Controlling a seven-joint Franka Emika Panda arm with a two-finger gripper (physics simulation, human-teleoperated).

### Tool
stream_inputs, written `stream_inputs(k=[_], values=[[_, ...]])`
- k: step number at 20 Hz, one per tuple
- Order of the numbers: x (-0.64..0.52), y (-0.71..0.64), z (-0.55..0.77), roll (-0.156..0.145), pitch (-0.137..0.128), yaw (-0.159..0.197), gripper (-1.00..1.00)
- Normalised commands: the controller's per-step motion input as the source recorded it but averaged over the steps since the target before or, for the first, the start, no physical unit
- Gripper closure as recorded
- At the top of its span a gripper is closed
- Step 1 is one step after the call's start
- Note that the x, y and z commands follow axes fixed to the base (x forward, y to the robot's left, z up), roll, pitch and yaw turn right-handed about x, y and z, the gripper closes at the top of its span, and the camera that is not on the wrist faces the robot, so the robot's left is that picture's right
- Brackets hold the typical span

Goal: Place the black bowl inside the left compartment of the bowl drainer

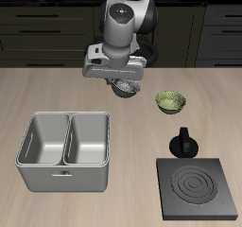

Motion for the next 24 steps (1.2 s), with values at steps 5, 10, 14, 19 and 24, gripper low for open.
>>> stream_inputs(k=[5,10,14,19,24], values=[[-0.06,-0.13,0.64,-0.033,-0.094,0.023,1.0],[-0.05,-0.06,0.45,-0.013,-0.067,-0.01,1.0],[-0.02,-0.05,0.31,-0.018,-0.044,-0.009,1.0],[0.03,-0.03,0.1,-0.007,-0.015,0.002,1.0],[0.15,-0.03,0.09,-0.019,0.004,-0.008,1.0]])
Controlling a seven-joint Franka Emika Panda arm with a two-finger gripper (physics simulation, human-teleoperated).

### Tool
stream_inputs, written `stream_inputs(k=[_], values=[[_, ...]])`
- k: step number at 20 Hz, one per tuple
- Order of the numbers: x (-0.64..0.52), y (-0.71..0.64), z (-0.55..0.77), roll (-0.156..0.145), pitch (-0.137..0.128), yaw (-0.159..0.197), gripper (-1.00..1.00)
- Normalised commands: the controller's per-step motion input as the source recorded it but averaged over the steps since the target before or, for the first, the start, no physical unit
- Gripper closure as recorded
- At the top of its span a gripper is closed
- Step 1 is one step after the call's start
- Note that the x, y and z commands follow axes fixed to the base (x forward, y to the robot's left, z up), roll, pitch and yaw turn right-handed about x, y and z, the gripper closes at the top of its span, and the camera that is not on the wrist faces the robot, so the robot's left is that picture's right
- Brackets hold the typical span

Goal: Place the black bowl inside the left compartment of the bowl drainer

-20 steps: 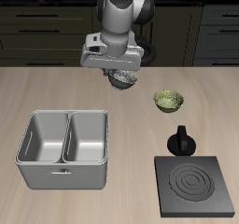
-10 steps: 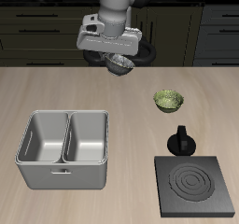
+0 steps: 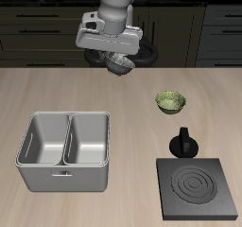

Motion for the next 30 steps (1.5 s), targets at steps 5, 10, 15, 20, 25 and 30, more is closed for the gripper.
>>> stream_inputs(k=[5,10,15,20,25,30], values=[[0.39,-0.07,0.19,-0.052,-0.003,0.011,1.0],[0.19,-0.07,0.14,-0.031,-0.041,0.019,1.0],[0.25,-0.14,0.14,-0.016,0.022,-0.027,1.0],[0.26,-0.14,0.18,-0.004,0.001,-0.006,1.0],[0.26,-0.11,0.2,0.03,-0.02,-0.01,1.0],[0.25,0.0,0.21,0.065,-0.017,0.008,1.0]])
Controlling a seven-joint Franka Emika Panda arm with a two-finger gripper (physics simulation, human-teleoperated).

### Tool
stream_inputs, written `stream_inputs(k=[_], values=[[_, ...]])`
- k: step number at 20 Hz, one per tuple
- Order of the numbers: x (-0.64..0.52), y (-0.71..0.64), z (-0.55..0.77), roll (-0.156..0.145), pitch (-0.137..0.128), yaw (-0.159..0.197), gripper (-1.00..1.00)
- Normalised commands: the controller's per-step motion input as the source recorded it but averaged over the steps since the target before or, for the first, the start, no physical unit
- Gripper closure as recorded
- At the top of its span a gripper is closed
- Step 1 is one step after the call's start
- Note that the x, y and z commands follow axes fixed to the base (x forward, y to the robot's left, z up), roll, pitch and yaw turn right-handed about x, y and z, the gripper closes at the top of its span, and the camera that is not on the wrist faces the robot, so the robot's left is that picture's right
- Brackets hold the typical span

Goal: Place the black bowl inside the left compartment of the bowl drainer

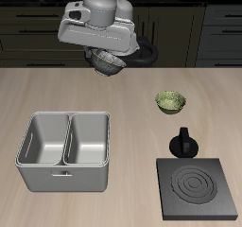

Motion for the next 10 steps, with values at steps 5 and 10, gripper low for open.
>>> stream_inputs(k=[5,10], values=[[0.35,-0.08,0.14,-0.017,-0.005,-0.016,1.0],[0.37,-0.13,0.19,-0.031,-0.024,-0.009,1.0]])
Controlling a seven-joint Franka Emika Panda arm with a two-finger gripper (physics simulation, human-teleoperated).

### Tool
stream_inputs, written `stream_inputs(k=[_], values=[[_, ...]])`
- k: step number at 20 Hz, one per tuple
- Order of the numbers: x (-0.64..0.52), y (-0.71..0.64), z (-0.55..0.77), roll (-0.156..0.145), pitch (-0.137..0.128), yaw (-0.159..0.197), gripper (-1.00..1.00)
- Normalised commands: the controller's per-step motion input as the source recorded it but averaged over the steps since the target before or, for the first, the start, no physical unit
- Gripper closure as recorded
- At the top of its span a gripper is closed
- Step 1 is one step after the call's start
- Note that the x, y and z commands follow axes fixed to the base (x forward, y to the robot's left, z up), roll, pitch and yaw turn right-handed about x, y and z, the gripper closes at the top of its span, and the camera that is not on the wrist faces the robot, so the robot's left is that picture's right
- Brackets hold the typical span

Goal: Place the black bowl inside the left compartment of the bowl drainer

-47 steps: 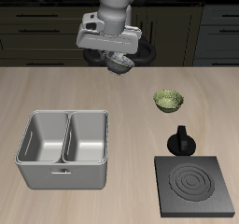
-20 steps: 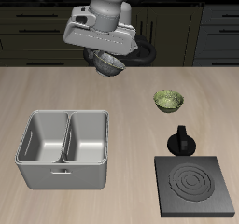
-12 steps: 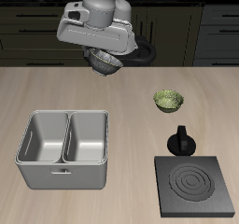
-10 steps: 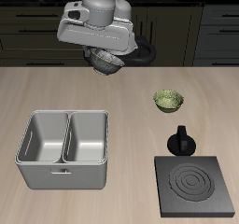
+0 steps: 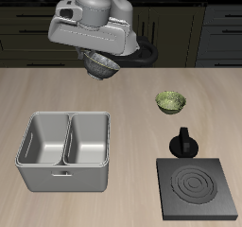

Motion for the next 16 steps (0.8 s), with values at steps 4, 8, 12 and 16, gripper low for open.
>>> stream_inputs(k=[4,8,12,16], values=[[0.29,0.0,0.04,0.037,0.009,0.019,1.0],[0.27,0.05,0.01,0.03,0.022,-0.001,1.0],[0.19,0.16,0.03,0.056,0.004,0.005,1.0],[0.2,0.04,0.11,0.03,-0.012,-0.013,1.0]])
